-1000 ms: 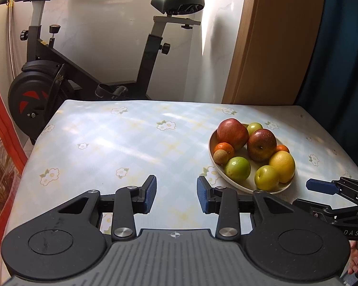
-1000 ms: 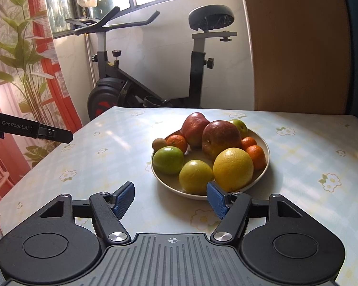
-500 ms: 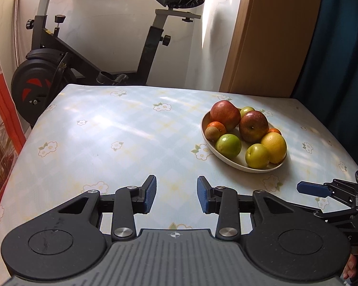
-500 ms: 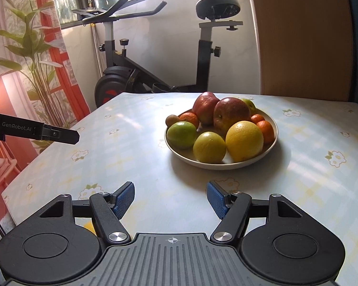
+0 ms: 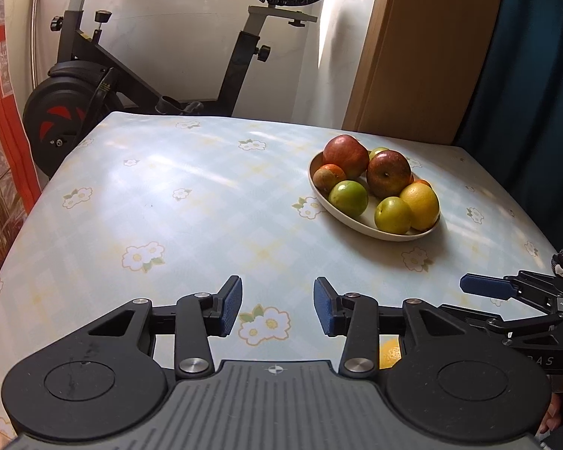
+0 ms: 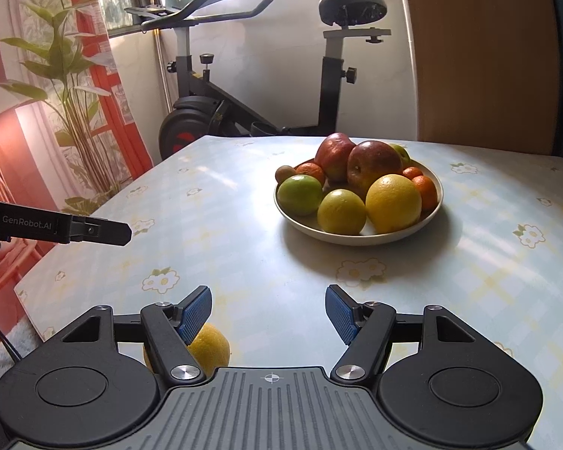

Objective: Organize fruits
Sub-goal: 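Withdraw both tools from the plate toward the yellow lemon, then grasp the yellow lemon between both grippers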

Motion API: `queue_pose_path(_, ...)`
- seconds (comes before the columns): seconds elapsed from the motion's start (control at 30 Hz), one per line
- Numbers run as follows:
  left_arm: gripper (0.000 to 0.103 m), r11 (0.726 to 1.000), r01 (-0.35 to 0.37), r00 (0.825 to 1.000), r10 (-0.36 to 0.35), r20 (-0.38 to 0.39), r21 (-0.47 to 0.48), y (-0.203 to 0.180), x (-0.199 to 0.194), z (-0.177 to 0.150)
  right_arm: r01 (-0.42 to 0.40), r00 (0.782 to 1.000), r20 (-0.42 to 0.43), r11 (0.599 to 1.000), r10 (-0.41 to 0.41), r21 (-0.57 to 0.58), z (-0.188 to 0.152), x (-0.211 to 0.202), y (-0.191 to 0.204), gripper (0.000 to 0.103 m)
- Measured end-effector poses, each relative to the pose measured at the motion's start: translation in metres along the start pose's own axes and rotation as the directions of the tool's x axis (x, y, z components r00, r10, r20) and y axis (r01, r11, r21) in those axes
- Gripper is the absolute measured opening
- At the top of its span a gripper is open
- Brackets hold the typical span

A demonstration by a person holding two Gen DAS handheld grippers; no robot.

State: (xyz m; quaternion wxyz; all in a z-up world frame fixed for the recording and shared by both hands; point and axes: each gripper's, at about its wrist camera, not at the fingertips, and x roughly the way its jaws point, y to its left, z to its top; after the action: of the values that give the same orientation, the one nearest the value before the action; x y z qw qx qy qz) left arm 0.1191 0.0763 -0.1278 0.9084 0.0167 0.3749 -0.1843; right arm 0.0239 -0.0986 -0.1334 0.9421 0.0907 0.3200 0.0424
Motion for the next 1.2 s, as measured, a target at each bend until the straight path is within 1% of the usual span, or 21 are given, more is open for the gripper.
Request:
queue_pose_path(0.2,0.044,1.000,-0.006,1.000,0.006,-0.012,-0.007,0.000,-0.001,-0.006,0.022,1.000,-0.013,1.000,-0.022,-0.013,-0.006,-0.008,0.003,0.064)
queue_pose_path(0.27,0.044,0.999,0.005,1.000,-0.006,-0.027,-0.034,0.002,-0.002,-0.008,0.015,1.000,-0.007,1.000,-0.015,-0.020,-0.006,-0.011,0.006,0.064)
queue_pose_path(0.37,0.044,0.997,0.015,0.999,-0.018,-0.039,-0.076,0.006,-0.001,-0.010,0.016,1.000,-0.007,0.998,-0.017,-0.060,-0.007,-0.014,0.013,0.064)
queue_pose_path(0.53,0.044,0.996,0.016,0.999,-0.018,-0.031,-0.082,0.004,-0.006,-0.015,0.031,0.999,-0.025,0.996,-0.033,-0.081,-0.009,-0.015,0.017,0.064)
queue_pose_path(0.63,0.044,0.997,0.026,0.999,-0.029,-0.042,-0.077,0.001,-0.004,-0.017,0.043,0.997,-0.053,0.995,-0.048,-0.090,-0.010,-0.014,0.020,0.064)
queue_pose_path(0.83,0.044,0.989,0.100,0.991,-0.109,-0.079,-0.107,-0.001,0.001,-0.022,0.070,0.993,-0.082,0.992,-0.079,-0.108,-0.015,-0.017,0.021,0.064)
queue_pose_path(1.03,0.044,0.986,0.152,0.981,-0.158,-0.109,-0.064,-0.014,0.008,-0.029,0.075,0.988,-0.126,0.992,-0.088,-0.102,-0.022,-0.016,0.020,0.064)
queue_pose_path(1.2,0.044,0.986,0.167,0.978,-0.169,-0.124,-0.026,-0.025,0.018,-0.033,0.065,0.987,-0.138,0.993,-0.079,-0.102,-0.024,-0.014,0.018,0.064)
